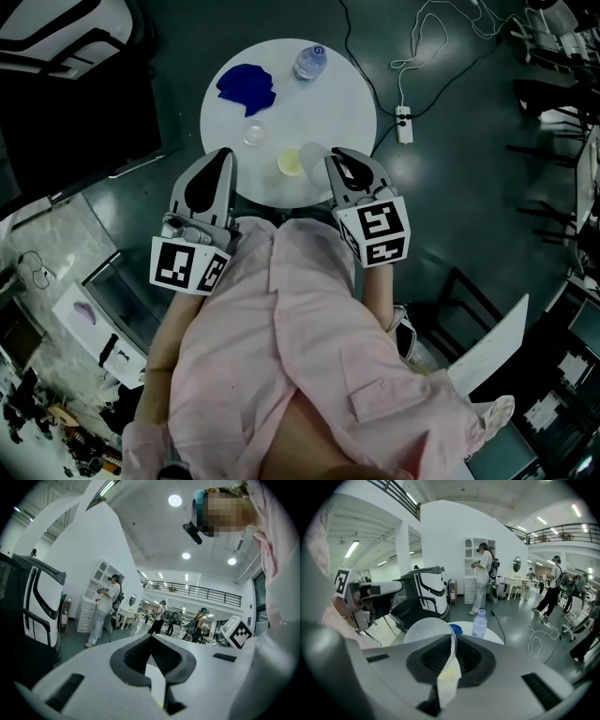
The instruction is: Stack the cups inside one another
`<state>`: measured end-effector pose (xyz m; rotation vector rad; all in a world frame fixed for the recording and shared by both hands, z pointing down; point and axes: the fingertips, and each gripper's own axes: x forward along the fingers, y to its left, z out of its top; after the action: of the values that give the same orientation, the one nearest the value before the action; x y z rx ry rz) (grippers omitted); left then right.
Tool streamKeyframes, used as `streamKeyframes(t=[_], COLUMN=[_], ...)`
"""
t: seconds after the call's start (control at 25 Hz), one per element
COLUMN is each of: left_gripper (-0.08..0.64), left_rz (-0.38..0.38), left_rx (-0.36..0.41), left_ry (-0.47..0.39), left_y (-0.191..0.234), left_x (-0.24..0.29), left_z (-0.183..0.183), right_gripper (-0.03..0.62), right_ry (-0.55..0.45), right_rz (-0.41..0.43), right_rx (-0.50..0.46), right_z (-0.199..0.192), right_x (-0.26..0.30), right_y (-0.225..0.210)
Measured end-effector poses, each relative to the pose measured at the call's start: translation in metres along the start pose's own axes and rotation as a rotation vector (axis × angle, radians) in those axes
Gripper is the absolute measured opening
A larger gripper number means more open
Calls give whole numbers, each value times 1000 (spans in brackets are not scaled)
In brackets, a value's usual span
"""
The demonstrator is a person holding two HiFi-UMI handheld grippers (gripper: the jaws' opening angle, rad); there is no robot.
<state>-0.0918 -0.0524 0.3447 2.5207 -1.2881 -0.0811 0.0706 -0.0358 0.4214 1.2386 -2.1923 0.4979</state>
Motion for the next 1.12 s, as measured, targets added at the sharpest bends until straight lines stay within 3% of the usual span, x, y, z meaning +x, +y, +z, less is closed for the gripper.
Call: streamKeyframes(t=[0.2, 0.44, 0.72, 1.12], left_gripper=[9, 9, 9, 9], left_rz=[-5, -3, 0, 14], left_rx=[1, 1, -1, -2], left_ry=[0, 1, -1, -2], left_y=[-2, -1, -2, 2], left_x=[1, 1, 0, 0], left_z=[0, 0, 1, 1], right_gripper=[40, 40, 40, 40], right_ry=[8, 1, -16, 56], right_rz=[24, -29, 7, 35], right_rx=[-28, -38, -10, 6], right_z=[-2, 0, 1, -18], right_x=[-1, -2, -2, 13], right_y=[5, -2, 1, -4])
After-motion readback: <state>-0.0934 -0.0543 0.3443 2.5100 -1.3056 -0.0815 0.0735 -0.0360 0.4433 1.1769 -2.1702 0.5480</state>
